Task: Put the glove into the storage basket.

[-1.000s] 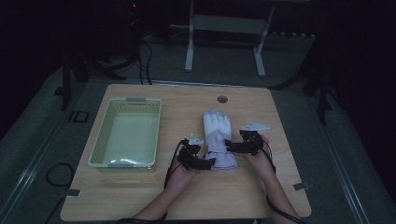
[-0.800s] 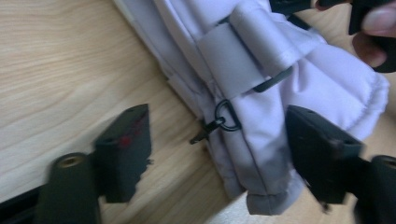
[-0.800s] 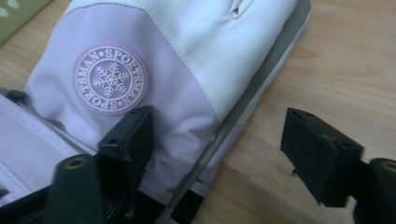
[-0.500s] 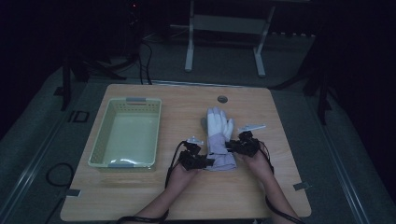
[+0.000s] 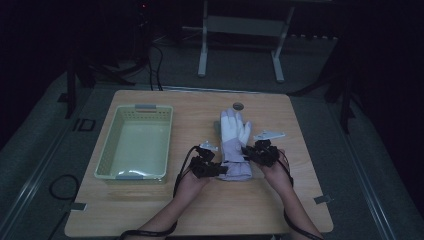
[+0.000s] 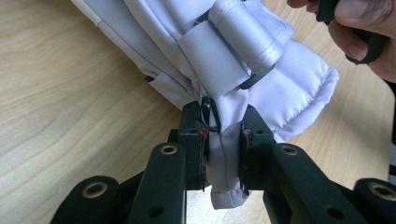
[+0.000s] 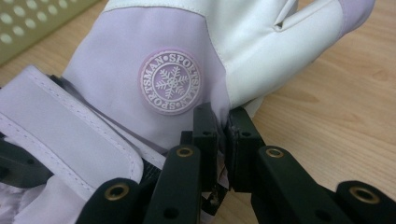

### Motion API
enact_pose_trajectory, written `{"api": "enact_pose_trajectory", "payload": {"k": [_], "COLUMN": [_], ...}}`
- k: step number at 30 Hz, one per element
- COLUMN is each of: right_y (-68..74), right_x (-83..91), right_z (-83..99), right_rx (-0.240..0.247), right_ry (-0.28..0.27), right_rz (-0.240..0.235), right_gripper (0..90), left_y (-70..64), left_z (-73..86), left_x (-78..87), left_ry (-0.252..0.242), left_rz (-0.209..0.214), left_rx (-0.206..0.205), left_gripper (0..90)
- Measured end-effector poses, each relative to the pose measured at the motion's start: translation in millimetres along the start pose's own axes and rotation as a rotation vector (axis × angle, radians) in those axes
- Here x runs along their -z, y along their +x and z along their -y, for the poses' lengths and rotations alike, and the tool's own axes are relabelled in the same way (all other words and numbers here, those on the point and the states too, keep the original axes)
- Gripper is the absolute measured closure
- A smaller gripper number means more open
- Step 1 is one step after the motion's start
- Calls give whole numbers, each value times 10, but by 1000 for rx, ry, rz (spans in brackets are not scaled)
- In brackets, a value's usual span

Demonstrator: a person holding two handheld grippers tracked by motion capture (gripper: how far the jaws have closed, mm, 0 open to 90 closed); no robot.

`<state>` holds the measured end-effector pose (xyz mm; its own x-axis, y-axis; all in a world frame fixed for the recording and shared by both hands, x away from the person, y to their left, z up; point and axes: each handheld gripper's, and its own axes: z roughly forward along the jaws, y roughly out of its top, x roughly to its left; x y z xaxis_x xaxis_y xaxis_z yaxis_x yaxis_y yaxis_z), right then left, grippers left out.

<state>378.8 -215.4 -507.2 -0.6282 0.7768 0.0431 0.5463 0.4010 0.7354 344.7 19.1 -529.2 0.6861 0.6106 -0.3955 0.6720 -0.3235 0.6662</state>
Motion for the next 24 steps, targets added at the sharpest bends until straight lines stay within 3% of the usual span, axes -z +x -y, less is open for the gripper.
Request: {"api": "enact_pose_trajectory", "payload": {"k": [7,15,23,24], "right_y": [35,120,175,185], "right_x": [108,215,282,290], "right_z": [-126,-314,-497,-525], "right_rx": [-22,-9,-14,-14], "right_ry": [-30,-50,-77,-80], "right_rz": [-7,7,21,24], "right_gripper": [842,842,842,842], "left_y": [-3,-9,25,20], "left_z": [-103,-216,-408,-455], "left_x": [160,345,520,575], "left_ry": [-15,-21,2,10], "left_rz": [0,1,-9,-21], "left_rx": [-37,-62,-98,-118], "left_gripper": [755,756,755,755]}}
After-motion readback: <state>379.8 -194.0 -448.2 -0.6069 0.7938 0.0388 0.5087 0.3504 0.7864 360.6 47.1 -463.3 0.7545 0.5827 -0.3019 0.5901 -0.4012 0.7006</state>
